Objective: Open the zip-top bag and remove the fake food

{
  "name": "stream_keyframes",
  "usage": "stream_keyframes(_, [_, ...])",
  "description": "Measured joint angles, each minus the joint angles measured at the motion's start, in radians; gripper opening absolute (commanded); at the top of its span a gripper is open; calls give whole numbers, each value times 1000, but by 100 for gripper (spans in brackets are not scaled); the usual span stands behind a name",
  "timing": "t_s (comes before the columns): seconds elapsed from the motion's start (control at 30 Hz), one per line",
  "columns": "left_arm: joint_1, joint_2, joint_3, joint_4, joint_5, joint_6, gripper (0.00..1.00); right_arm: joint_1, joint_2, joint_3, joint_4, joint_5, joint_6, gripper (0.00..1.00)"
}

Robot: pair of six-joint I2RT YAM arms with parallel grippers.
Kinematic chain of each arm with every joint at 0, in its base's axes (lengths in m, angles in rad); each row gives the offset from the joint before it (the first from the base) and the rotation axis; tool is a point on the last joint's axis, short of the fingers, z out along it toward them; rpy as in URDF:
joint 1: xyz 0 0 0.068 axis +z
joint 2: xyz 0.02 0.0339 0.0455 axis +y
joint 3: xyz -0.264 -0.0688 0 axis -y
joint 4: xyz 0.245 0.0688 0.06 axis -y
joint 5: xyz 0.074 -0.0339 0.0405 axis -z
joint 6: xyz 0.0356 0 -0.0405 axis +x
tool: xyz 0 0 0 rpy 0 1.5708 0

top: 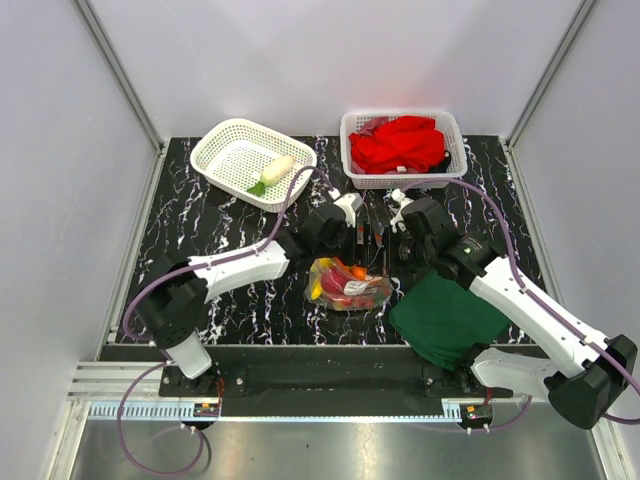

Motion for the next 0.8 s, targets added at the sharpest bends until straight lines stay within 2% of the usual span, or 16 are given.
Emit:
stream_keyframes(0.13, [-13, 22, 0, 10, 3, -3, 77, 1, -6, -3, 1, 0, -2, 0])
stream_keyframes(0.17, [-15, 22, -2, 13, 3, -3, 73, 2, -8, -4, -2, 0, -2, 0])
stream_keyframes(0.2, [-17, 21, -9, 23, 3, -2, 60, 3, -10, -4, -4, 0, -2, 0])
stream_keyframes(0.27, [-23, 11, -36, 46, 4, -2, 49, 4, -11, -5, 5, 3, -2, 0])
stream_keyframes(0.3, [-29, 2, -50, 46, 5, -1, 40, 3, -11, -5, 13, 5, -2, 0])
stream_keyframes(0.37, [-42, -24, -76, 41, 5, 0, 32, 3, -11, -5, 24, 5, -2, 0])
stream_keyframes(0.4, [-48, -42, -85, 31, 0, 4, 24, 4, -11, -5, 27, 5, -2, 0])
stream_keyframes(0.47, [-51, -66, -89, 12, -13, 11, 19, 3, -11, -5, 29, 6, -2, 0])
stream_keyframes(0.6, [-53, -130, -89, -47, -76, 32, 0, 3, -11, -5, 42, 6, -5, 0])
stream_keyframes(0.8, [-65, -297, -96, -131, -263, 78, 0, 4, 22, -1, 83, -10, -29, 0])
